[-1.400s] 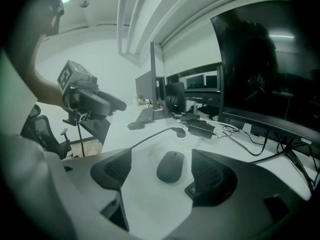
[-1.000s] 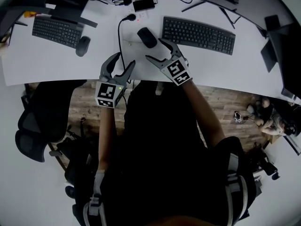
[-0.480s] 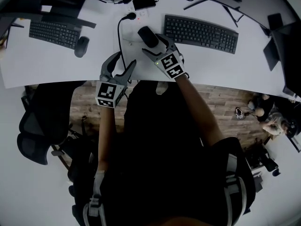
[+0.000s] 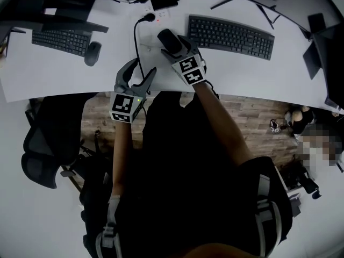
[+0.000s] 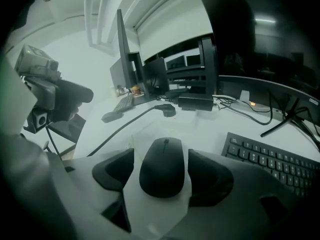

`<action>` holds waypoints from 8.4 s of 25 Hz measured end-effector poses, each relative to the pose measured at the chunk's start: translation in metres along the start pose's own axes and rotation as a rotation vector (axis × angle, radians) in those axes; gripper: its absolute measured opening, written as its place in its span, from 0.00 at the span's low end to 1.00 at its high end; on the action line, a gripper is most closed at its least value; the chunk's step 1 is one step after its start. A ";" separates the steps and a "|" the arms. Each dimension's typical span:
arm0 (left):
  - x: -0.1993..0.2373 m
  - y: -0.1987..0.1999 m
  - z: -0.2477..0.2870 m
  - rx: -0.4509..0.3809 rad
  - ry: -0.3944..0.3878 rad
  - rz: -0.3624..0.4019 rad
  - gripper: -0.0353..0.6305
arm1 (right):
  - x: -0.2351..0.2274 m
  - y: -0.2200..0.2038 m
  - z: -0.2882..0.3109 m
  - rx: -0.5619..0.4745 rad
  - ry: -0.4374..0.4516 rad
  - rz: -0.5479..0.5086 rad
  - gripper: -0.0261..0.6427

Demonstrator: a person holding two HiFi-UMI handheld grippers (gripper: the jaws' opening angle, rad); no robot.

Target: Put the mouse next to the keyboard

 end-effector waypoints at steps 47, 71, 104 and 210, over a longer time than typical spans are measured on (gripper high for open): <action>-0.027 0.010 0.006 -0.018 -0.024 0.030 0.43 | -0.017 -0.005 -0.010 0.117 -0.111 -0.033 0.48; -0.099 0.036 0.045 -0.031 -0.069 0.080 0.42 | -0.068 -0.033 -0.090 0.101 -0.168 -0.029 0.48; -0.206 0.067 0.133 -0.014 -0.160 0.142 0.41 | -0.175 -0.081 -0.199 0.074 -0.283 0.031 0.48; -0.391 0.070 0.201 -0.092 -0.009 0.196 0.38 | -0.336 -0.252 -0.350 -0.009 -0.380 0.250 0.33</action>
Point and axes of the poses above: the fingertips, and each gripper's own axes: z forward along the fingers, x to its left, y out of its top, the point moved 4 cm from there along -z, backward along the fingers, and after that the axes turned 10 degrees about -z, right-handed, at the moved point
